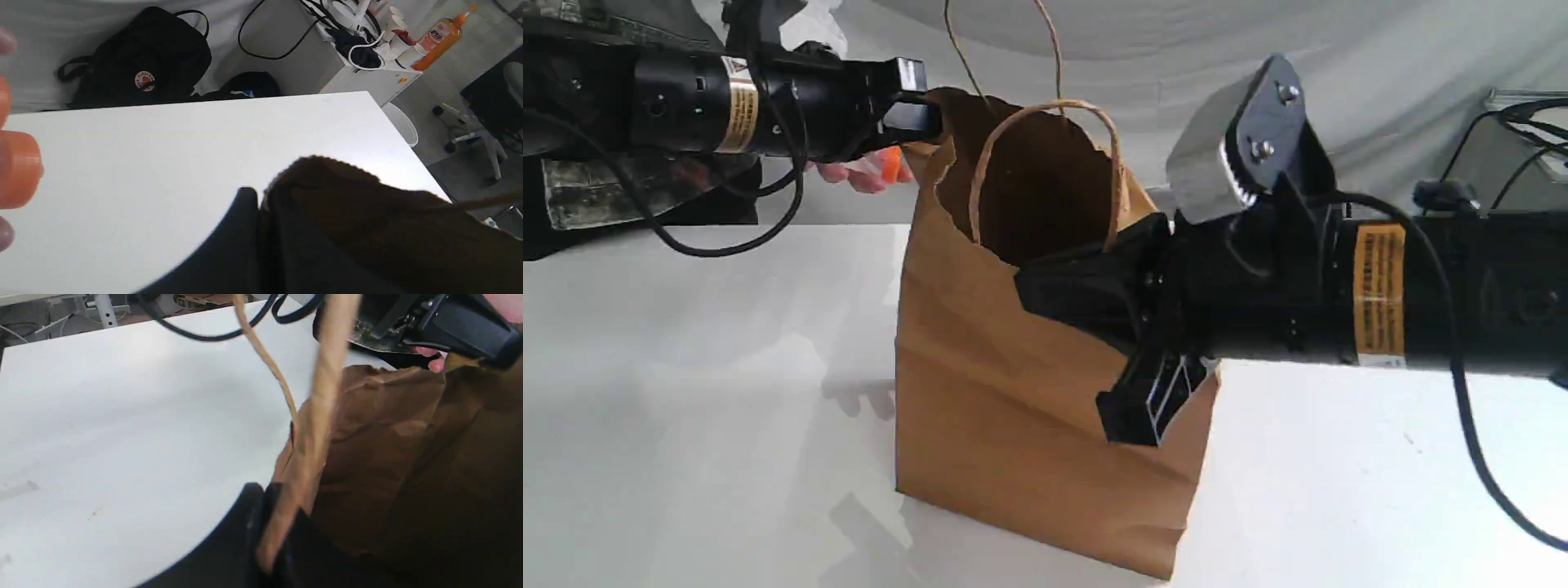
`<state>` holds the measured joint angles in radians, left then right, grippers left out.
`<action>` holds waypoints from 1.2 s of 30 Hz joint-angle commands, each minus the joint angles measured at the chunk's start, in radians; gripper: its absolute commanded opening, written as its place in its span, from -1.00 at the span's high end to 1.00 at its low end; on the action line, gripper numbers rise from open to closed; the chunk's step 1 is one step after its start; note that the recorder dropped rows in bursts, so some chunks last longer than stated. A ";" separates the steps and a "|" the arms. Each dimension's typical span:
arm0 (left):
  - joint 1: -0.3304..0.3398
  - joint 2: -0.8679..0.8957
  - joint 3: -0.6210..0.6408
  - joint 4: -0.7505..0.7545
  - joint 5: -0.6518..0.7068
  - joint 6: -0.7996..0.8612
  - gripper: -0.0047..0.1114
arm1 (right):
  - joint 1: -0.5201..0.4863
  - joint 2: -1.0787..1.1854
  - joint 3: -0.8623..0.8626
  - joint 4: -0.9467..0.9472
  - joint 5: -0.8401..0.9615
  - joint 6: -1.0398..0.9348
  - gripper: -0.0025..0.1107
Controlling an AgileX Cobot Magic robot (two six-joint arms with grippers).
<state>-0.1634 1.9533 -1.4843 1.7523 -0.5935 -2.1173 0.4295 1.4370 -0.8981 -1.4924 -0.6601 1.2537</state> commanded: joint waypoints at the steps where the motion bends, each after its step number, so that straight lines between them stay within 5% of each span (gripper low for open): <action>1: -0.004 -0.013 -0.007 -0.008 0.025 -0.024 0.92 | 0.000 0.001 -0.133 -0.188 -0.001 0.353 0.96; 4: -0.004 -0.013 -0.007 -0.008 0.008 -0.024 0.92 | -0.002 0.001 -0.235 -0.252 0.024 0.560 0.96; 10: -0.004 -0.015 0.004 -0.008 -0.045 -0.024 0.92 | -0.002 0.001 -0.325 -0.252 0.056 0.664 0.96; 16: 0.022 -0.029 0.120 -0.008 0.042 -0.024 0.92 | -0.072 0.035 -0.325 -0.252 0.063 0.741 0.96; 21: 0.065 -0.034 0.147 -0.008 -0.059 -0.024 0.92 | -0.128 0.095 -0.325 -0.252 0.070 0.744 0.96; 36: 0.072 -0.032 0.155 -0.008 -0.013 -0.024 0.92 | -0.130 0.267 -0.541 -0.252 0.075 0.829 0.96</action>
<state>-0.0943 1.9263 -1.3338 1.7460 -0.6269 -2.1173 0.3019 1.6927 -1.4216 -1.7446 -0.5818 2.0685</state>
